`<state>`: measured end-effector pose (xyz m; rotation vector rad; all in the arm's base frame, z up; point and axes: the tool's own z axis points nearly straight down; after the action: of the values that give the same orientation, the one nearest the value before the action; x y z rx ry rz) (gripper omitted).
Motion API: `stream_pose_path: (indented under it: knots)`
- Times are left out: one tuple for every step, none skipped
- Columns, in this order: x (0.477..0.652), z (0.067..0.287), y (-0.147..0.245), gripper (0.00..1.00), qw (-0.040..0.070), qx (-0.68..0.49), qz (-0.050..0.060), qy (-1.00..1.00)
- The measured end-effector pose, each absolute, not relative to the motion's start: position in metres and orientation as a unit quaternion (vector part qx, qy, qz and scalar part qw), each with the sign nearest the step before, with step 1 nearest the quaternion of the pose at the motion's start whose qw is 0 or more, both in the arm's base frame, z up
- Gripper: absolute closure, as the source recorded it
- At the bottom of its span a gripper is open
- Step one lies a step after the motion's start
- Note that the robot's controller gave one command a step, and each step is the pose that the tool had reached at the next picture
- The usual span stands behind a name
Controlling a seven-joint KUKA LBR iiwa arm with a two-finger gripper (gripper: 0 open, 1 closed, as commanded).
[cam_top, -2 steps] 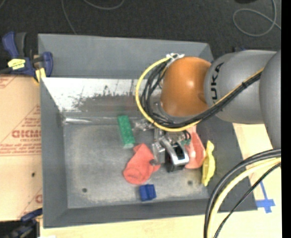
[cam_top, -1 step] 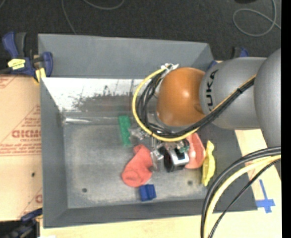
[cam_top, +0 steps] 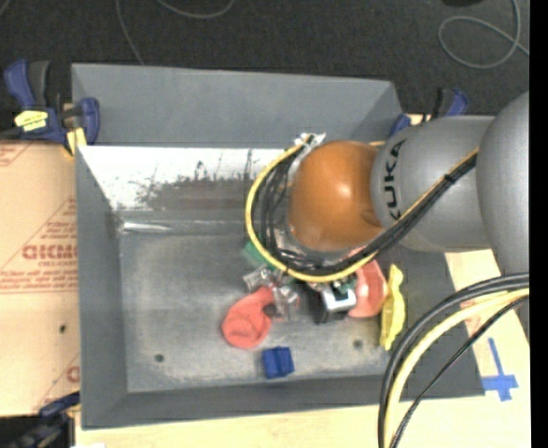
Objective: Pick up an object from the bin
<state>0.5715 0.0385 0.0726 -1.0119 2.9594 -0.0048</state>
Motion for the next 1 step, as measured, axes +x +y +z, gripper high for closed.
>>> stream_pose_path:
  knots:
    - [0.5715, 0.0726, 0.0385, 1.00, 0.007, -0.323, -0.001, 0.946]
